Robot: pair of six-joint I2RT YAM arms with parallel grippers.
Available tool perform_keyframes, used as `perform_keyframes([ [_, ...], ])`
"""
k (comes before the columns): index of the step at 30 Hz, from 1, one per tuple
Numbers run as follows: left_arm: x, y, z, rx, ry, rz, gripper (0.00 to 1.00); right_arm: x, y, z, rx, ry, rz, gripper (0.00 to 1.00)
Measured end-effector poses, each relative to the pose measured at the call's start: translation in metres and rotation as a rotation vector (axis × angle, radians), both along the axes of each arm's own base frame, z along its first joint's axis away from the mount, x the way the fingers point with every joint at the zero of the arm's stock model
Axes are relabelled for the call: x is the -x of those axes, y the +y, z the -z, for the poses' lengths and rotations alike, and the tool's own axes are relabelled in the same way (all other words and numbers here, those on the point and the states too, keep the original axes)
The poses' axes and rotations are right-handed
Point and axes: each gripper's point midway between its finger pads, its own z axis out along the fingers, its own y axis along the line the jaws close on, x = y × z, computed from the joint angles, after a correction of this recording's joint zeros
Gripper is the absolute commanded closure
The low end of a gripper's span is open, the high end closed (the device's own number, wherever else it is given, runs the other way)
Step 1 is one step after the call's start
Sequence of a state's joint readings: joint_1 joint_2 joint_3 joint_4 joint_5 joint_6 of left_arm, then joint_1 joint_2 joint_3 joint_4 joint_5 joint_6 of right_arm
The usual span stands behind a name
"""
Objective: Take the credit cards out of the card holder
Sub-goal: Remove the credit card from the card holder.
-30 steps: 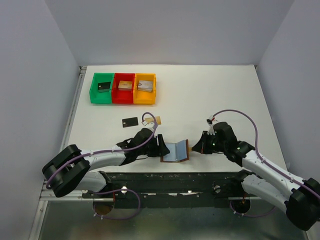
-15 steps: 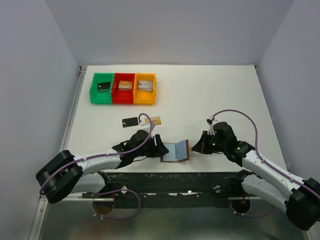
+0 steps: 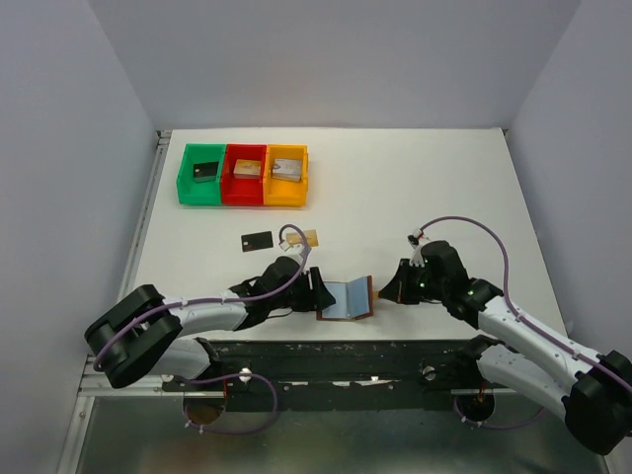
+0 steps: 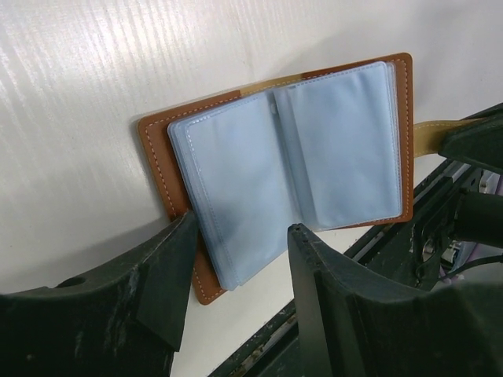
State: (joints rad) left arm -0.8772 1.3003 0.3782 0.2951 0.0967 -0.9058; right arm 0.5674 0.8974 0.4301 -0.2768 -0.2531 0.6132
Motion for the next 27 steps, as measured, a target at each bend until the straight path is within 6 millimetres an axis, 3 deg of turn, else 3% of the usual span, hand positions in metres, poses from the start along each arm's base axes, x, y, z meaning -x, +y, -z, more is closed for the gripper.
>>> perform_keyframes([
  [14, 0.002, -0.017, -0.003, 0.027, -0.003, 0.076, 0.44, -0.002, 0.001, 0.002, 0.002, 0.004, 0.000, 1.00],
  [27, 0.002, -0.043, -0.033, 0.078, -0.076, 0.163, 0.44, -0.002, 0.001, 0.002, 0.003, 0.004, 0.001, 1.00],
])
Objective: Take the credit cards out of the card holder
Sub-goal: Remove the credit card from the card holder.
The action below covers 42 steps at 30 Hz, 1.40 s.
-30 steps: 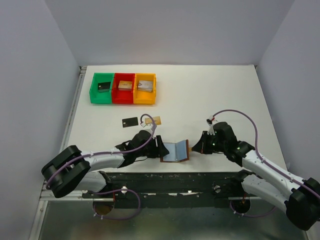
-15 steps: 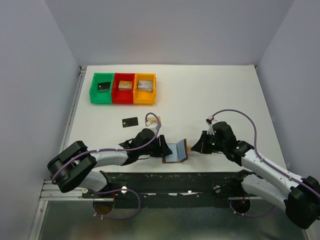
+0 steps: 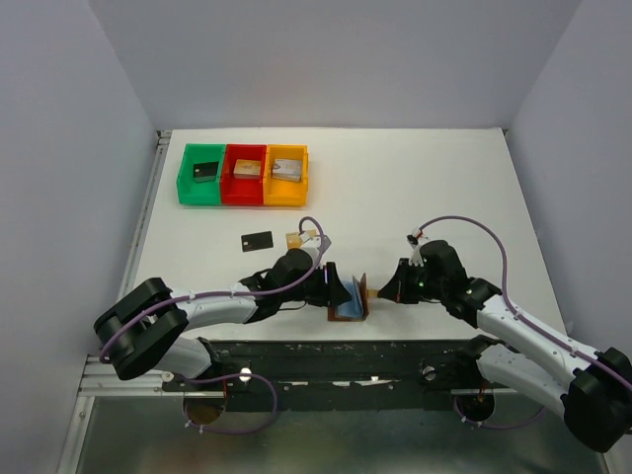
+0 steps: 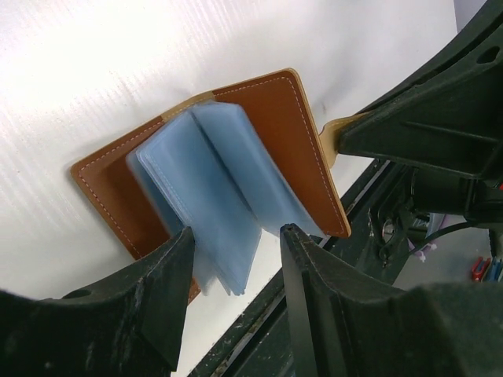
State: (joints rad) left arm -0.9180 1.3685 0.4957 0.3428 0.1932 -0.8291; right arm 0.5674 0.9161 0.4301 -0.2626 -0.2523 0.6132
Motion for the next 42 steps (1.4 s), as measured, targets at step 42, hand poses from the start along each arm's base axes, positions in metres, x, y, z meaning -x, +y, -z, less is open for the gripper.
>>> perform_keyframes([
  [42, -0.002, -0.058, -0.026, 0.022, -0.040, 0.148, 0.44, 0.002, -0.015, 0.015, 0.073, 0.052, 0.080, 1.00],
])
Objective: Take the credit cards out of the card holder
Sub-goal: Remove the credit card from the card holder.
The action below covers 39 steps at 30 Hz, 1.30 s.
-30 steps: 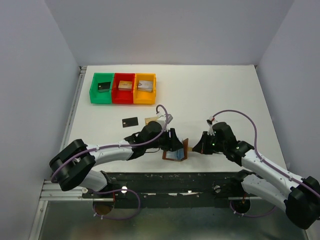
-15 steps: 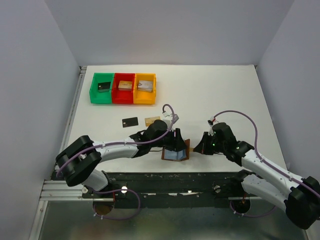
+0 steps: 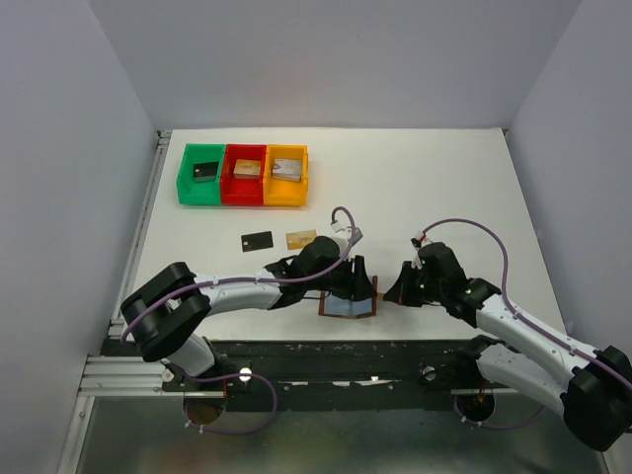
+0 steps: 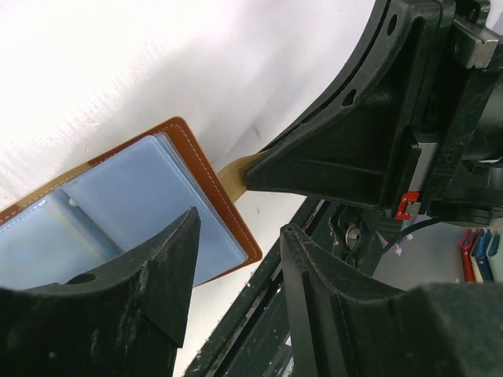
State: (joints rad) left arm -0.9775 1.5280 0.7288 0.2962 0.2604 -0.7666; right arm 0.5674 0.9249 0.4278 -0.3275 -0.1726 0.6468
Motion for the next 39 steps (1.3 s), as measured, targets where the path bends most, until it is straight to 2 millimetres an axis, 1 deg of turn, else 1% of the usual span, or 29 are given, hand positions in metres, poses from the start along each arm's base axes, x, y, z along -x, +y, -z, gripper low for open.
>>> perform_keyframes([
  [5, -0.002, 0.004, 0.004, -0.014, -0.004, -0.022, 0.42, 0.001, -0.003, 0.002, 0.014, 0.008, 0.010, 1.00],
  [9, -0.001, 0.024, 0.011, -0.043, -0.005, -0.078, 0.40, -0.001, -0.007, 0.006, 0.036, 0.013, 0.036, 1.00],
  [13, -0.004, 0.048, 0.015, -0.066, -0.005, -0.157, 0.38, 0.000, -0.013, 0.016, 0.073, 0.045, 0.057, 1.00],
  [15, -0.006, 0.057, 0.017, -0.071, -0.005, -0.190, 0.37, 0.002, -0.015, 0.021, 0.090, 0.064, 0.065, 1.00],
  [18, -0.008, 0.066, 0.021, -0.082, -0.003, -0.224, 0.36, 0.003, -0.016, 0.026, 0.104, 0.084, 0.073, 1.00],
  [25, -0.007, 0.077, 0.034, -0.130, 0.042, -0.262, 0.36, 0.004, -0.018, 0.031, 0.118, 0.106, 0.076, 1.00],
  [39, -0.004, 0.084, 0.049, -0.177, 0.079, -0.275, 0.36, 0.006, -0.019, 0.035, 0.129, 0.121, 0.076, 1.00],
])
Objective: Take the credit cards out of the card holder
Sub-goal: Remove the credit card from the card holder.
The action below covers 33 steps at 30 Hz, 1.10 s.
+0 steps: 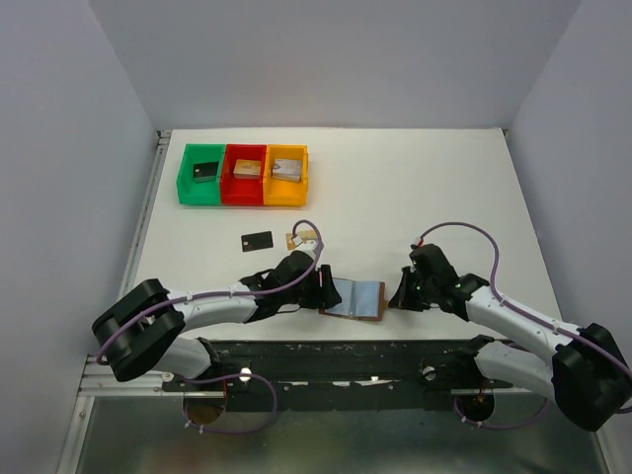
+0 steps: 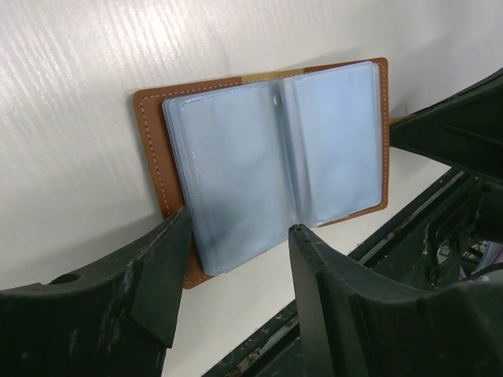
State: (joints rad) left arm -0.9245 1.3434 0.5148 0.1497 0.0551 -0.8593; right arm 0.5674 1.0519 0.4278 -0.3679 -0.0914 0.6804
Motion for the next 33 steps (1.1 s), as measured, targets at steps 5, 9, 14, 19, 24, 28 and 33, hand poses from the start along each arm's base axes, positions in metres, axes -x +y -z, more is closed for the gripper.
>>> perform_keyframes([
  [5, 0.002, 0.002, 0.011, -0.027, 0.024, 0.004, 0.37, 0.000, 0.000, 0.000, 0.001, 0.002, 0.000, 1.00],
  [9, 0.003, 0.000, 0.012, -0.023, 0.027, 0.012, 0.40, 0.000, 0.000, 0.001, 0.002, 0.003, 0.000, 1.00],
  [14, 0.004, -0.009, 0.004, 0.024, 0.012, 0.049, 0.44, 0.001, -0.001, 0.003, 0.008, 0.012, 0.000, 1.00],
  [19, 0.007, -0.020, -0.004, 0.069, -0.008, 0.107, 0.44, 0.002, -0.002, 0.007, 0.017, 0.027, 0.000, 1.00],
  [24, 0.007, -0.030, -0.010, 0.088, -0.021, 0.151, 0.44, 0.003, -0.002, 0.007, 0.018, 0.028, 0.000, 1.00],
  [28, 0.008, -0.035, -0.015, 0.106, -0.034, 0.177, 0.44, 0.002, -0.002, 0.007, 0.018, 0.028, 0.000, 1.00],
  [33, 0.009, -0.046, -0.028, 0.142, -0.061, 0.217, 0.44, 0.003, -0.002, 0.008, 0.020, 0.031, 0.000, 1.00],
])
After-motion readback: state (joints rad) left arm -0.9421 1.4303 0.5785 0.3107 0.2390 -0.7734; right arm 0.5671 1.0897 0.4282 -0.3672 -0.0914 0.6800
